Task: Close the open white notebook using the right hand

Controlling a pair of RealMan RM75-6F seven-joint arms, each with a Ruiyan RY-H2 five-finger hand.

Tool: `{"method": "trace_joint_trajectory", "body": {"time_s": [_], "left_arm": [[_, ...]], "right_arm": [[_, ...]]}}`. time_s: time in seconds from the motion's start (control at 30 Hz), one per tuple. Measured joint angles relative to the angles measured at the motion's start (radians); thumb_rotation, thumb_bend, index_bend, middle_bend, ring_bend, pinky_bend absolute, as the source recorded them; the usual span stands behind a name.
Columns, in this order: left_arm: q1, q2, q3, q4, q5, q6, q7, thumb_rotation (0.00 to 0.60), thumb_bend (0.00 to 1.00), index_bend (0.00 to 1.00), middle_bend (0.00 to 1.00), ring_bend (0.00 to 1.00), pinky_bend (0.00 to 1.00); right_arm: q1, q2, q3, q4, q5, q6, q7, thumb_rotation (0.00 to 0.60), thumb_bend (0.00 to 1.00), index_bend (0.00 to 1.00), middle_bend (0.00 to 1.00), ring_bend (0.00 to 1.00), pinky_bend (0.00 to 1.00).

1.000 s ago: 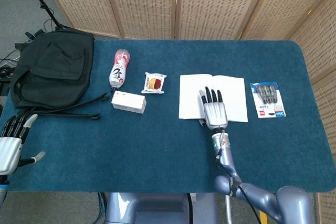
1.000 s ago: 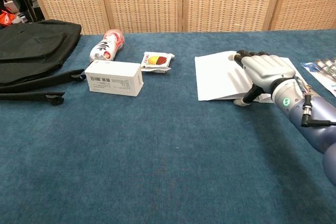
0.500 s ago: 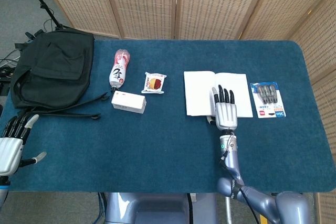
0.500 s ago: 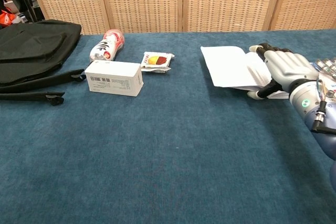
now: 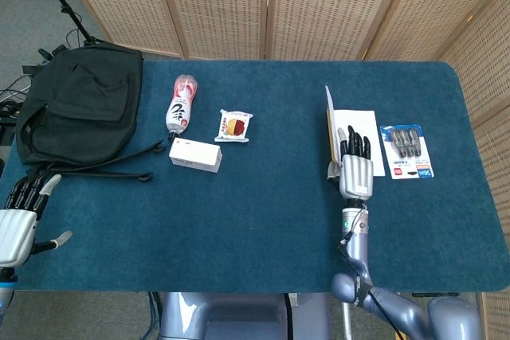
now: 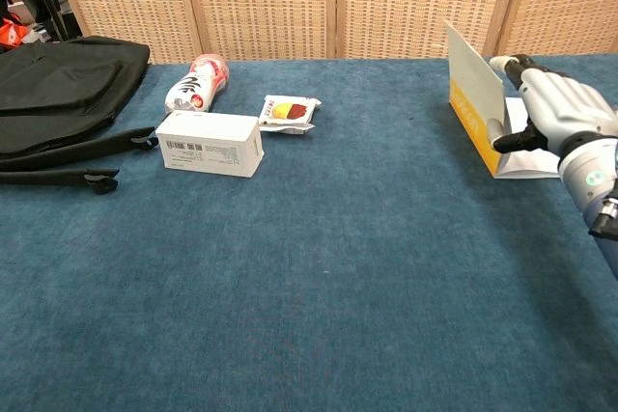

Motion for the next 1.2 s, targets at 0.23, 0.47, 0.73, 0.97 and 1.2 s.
{"method": "trace_joint_trajectory", "body": {"time_s": [0.23, 0.47, 0.73, 0.97, 1.2], "left_arm": [[0.002, 0.0, 0.001, -0.001, 0.004, 0.007, 0.001, 0.552, 0.06, 0.0, 0.0, 0.0, 0.0], [0.002, 0.0, 0.0, -0.001, 0.003, 0.006, 0.001, 0.553, 0.06, 0.0, 0.0, 0.0, 0.0], [0.004, 0.0, 0.001, -0.004, 0.008, 0.014, 0.007, 0.552, 0.06, 0.0, 0.0, 0.0, 0.0], [0.004, 0.0, 0.0, -0.004, 0.006, 0.014, 0.01, 0.553, 0.06, 0.0, 0.0, 0.0, 0.0], [0.006, -0.002, -0.005, 0.0, 0.001, 0.019, 0.012, 0.552, 0.06, 0.0, 0.0, 0.0, 0.0]], "right_arm": [[-0.016, 0.034, 0.017, -0.057, -0.008, 0.034, -0.018, 0.6, 0.59, 0.0, 0.0, 0.0, 0.0], [-0.025, 0.09, 0.037, -0.092, -0.016, 0.062, -0.039, 0.6, 0.56, 0.0, 0.0, 0.0, 0.0], [-0.052, 0.185, 0.067, -0.09, 0.015, 0.058, -0.062, 0.6, 0.46, 0.0, 0.0, 0.0, 0.0], [-0.087, 0.237, 0.063, -0.079, 0.029, 0.049, -0.058, 0.6, 0.41, 0.0, 0.0, 0.0, 0.0], [-0.142, 0.322, -0.002, -0.139, -0.007, 0.035, -0.036, 0.6, 0.34, 0.0, 0.0, 0.0, 0.0]]}}
